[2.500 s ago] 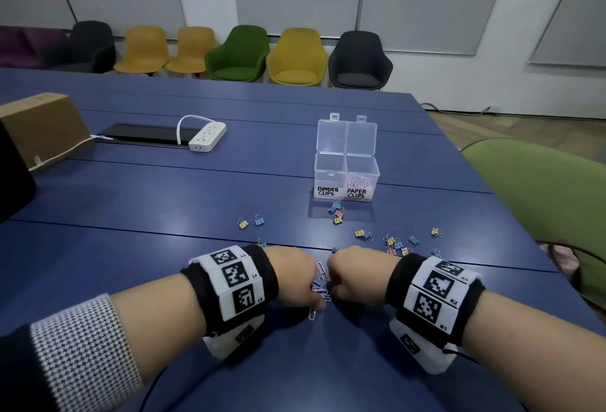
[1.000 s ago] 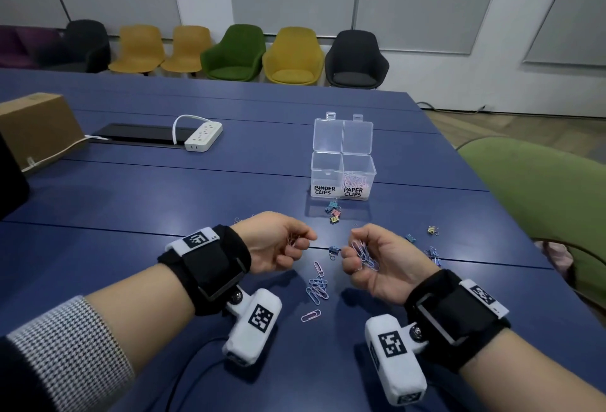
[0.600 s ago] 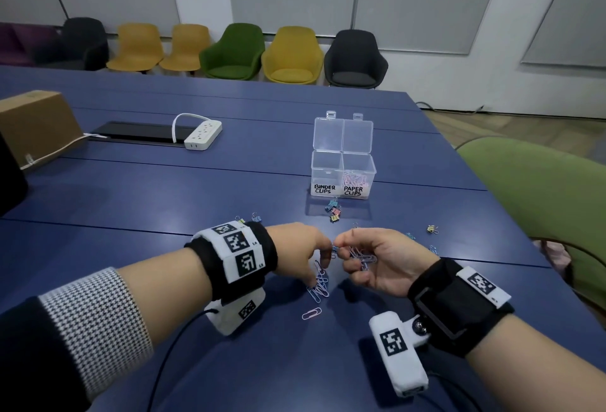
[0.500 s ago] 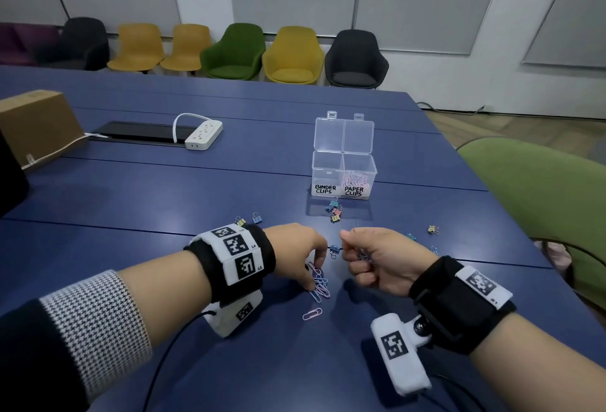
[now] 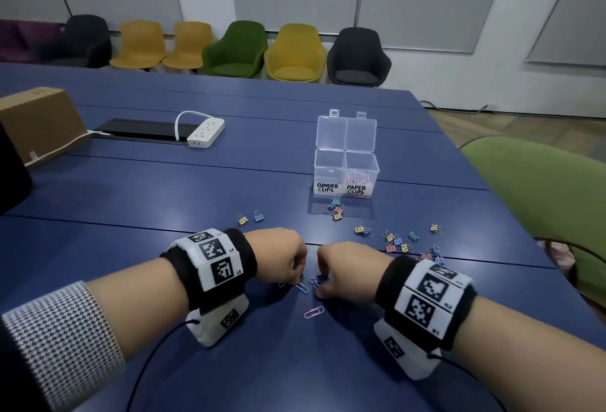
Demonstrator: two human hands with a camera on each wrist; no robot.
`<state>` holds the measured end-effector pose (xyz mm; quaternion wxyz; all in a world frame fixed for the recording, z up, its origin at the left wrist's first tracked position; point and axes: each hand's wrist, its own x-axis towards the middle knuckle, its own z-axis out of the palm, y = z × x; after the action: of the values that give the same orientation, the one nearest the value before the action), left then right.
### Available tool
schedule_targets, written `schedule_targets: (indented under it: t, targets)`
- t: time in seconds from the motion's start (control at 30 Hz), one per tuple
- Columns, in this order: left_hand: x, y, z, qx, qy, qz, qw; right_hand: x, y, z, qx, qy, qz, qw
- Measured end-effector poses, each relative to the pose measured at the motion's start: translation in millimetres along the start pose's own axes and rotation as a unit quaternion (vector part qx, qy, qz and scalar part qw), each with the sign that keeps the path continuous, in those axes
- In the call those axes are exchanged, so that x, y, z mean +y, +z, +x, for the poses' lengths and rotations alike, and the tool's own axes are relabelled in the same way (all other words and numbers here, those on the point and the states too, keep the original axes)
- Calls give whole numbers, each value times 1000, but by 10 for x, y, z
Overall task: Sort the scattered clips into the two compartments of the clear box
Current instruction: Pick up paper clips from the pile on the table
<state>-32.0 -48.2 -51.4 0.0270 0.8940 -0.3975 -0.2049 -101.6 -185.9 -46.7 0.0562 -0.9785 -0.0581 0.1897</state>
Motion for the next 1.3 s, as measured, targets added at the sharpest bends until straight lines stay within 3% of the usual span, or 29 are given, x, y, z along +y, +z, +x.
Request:
schedule_targets:
  t: [0.27,0.53,0.73,0.8,0.83,0.87,0.9,0.93,0.97,1.03,1.1,1.13,1.17,1.2,1.23,1.27,1.3]
  targets:
    - [44,70,-45,11,1,18,1000,-63,-7,124,-32,-11,-71,997]
    - [91,95,-9,-32,-18,59,998,-69,162,-7,-25,4,-149,988]
    - [151,78,-61,-43,-49,85,994,-35,188,-84,-31,27,-147,988]
    - [152,26,-100,-40,-75,34,996,8,154,-92,-33,29,-119,992]
    - [141,-9,-115,-32,-87,-44,995,44,113,-94,-37,28,-85,995]
    - [121,-47,-142,-25,-99,-175,979,86,68,-101,-38,27,-32,998]
    - [92,-84,-171,-16,-109,-337,935,144,26,-103,-37,27,49,998]
    - [51,-111,-193,-7,-117,-487,866,204,-21,-114,-34,30,154,987]
    - [4,-130,-217,-3,-116,-606,787,264,-49,-129,-27,41,291,955]
    - [-83,-132,-268,-9,-101,-746,658,378,-45,-147,0,78,557,827]
    - [-149,-97,-294,-8,-91,-806,584,479,-15,-152,10,83,714,695]
    - [-167,-80,-295,-3,-92,-818,568,512,4,-149,5,78,761,644]
    - [-171,-67,-291,3,-98,-819,566,538,21,-143,-5,75,792,606]
    - [-161,-60,-288,8,-111,-807,580,556,36,-141,-16,70,806,587]
    - [-147,-44,-283,18,-132,-777,616,558,43,-145,-22,62,805,590]
    - [-133,-27,-281,31,-155,-721,674,555,50,-144,-22,55,791,609]
    - [-115,-12,-280,43,-176,-634,752,541,53,-143,-19,51,772,633]
